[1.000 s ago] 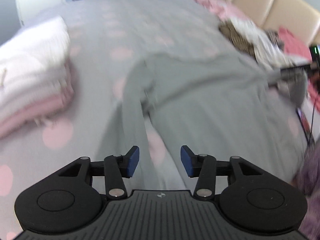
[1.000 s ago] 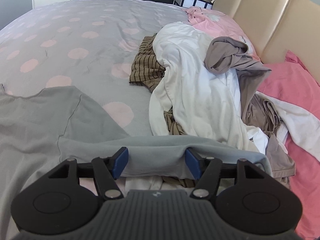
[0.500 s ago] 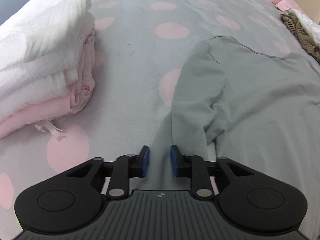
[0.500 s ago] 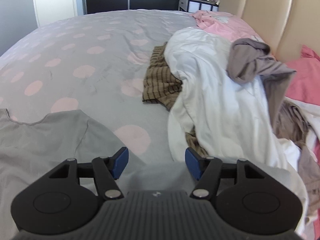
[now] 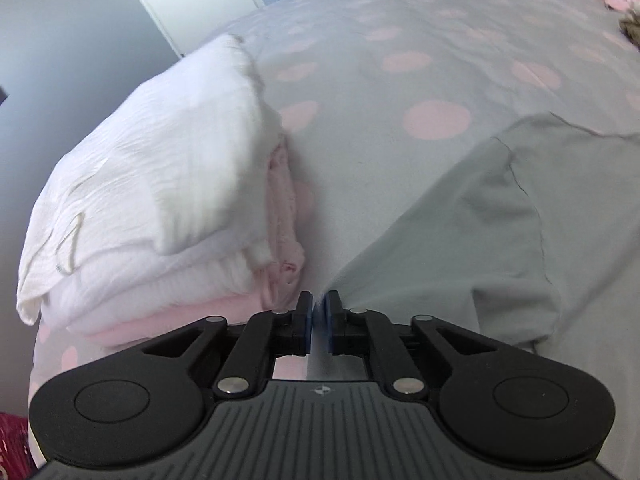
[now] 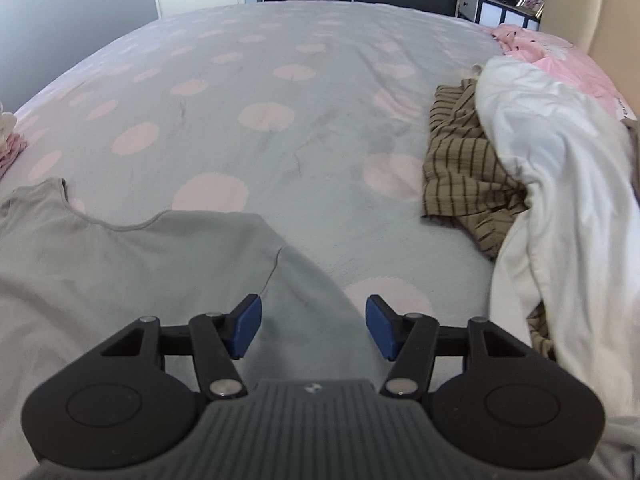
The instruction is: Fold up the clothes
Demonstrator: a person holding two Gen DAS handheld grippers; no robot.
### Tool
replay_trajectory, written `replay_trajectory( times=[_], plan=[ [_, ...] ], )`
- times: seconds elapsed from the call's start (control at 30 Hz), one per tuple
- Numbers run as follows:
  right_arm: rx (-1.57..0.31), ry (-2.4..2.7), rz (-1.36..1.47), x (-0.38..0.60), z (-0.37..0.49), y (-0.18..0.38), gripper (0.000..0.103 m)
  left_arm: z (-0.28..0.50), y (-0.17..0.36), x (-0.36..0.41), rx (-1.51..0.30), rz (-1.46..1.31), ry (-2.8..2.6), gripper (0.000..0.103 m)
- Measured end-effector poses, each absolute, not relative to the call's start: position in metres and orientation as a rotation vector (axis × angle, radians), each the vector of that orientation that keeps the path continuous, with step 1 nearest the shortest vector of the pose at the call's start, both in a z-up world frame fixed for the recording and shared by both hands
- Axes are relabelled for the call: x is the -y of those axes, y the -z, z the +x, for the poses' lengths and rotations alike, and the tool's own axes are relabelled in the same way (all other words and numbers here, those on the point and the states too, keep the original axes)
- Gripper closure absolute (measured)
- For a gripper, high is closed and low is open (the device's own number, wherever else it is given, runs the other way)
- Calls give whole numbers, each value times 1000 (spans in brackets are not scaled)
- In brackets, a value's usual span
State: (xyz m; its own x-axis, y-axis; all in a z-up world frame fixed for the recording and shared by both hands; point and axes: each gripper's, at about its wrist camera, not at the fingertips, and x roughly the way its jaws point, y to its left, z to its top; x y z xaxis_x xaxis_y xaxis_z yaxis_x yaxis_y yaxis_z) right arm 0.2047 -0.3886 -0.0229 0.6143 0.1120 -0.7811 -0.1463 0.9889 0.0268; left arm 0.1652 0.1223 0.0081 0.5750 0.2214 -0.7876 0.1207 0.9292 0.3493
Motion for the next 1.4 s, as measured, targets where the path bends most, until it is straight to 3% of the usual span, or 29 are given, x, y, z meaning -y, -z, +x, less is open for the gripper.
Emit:
replay_trajectory(
  times=[0.23, 0.47, 0.7, 0.73, 0.77, 0.8, 0.83, 0.87, 0.9, 1.2, 1.4],
  plan=[
    [-883, -189, -8, 387, 213, 19, 42, 187, -36, -99, -862, 280, 137, 60],
    [-858, -191, 15, 390, 242, 14, 42, 252, 4, -87, -880, 157, 281, 59],
    [-907, -241, 121, 395, 270, 40, 43, 269, 32, -96, -907, 98, 296, 58],
    [-906, -267, 137, 394, 272, 42, 46, 270, 33, -95, -906, 86, 304, 59],
    [-903, -295, 155, 391, 273, 44, 61, 271, 33, -93, -904, 79, 314, 60],
    [-906, -324, 158, 388, 273, 46, 72, 272, 34, -91, -903, 73, 324, 71],
    [-913, -353, 156, 385, 273, 46, 90, 272, 33, -88, -899, 78, 340, 85],
    [-915, -373, 141, 381, 273, 46, 96, 271, 32, -85, -893, 95, 362, 91],
    [-908, -386, 118, 378, 272, 44, 97, 271, 30, -81, -883, 109, 378, 101],
    [-700, -349, 120, 391, 274, -1, 99, 280, -6, -88, -725, 78, 301, 103],
    [-792, -293, 32, 376, 289, 17, 98, 284, 4, -89, -774, 75, 291, 103]
  ],
)
